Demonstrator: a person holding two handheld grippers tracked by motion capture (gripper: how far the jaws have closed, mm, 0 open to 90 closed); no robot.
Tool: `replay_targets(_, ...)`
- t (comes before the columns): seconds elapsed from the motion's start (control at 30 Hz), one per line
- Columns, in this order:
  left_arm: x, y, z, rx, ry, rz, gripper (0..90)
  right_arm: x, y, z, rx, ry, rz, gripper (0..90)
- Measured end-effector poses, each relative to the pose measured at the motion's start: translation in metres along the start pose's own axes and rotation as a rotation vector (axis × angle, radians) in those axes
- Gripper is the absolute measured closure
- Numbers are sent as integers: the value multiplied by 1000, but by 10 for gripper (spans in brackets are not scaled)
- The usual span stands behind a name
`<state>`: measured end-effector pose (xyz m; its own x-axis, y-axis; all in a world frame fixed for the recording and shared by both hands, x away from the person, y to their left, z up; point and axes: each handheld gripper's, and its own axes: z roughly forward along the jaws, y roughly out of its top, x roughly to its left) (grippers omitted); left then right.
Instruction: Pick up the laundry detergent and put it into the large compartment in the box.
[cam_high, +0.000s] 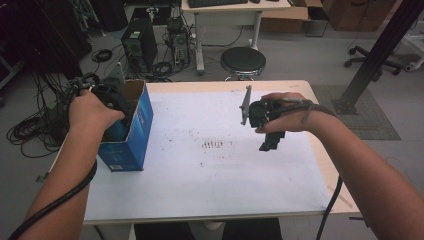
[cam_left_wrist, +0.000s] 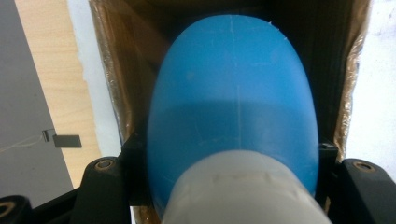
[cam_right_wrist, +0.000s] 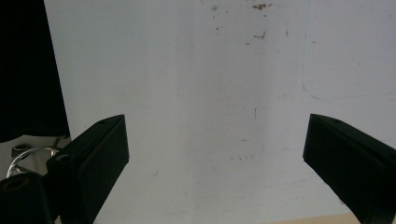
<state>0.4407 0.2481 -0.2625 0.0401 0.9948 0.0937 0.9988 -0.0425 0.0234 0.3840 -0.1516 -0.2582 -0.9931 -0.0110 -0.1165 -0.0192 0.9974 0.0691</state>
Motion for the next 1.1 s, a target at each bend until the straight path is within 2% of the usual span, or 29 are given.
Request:
replay_targets(0.87, 0, -1, 23, 14, 7, 7, 383, 0, -2, 4, -1, 8, 2, 67)
replay_targets(1.1, 1, -1, 24, 11, 6, 10, 382, 0, -1, 5, -2, 8, 0, 67)
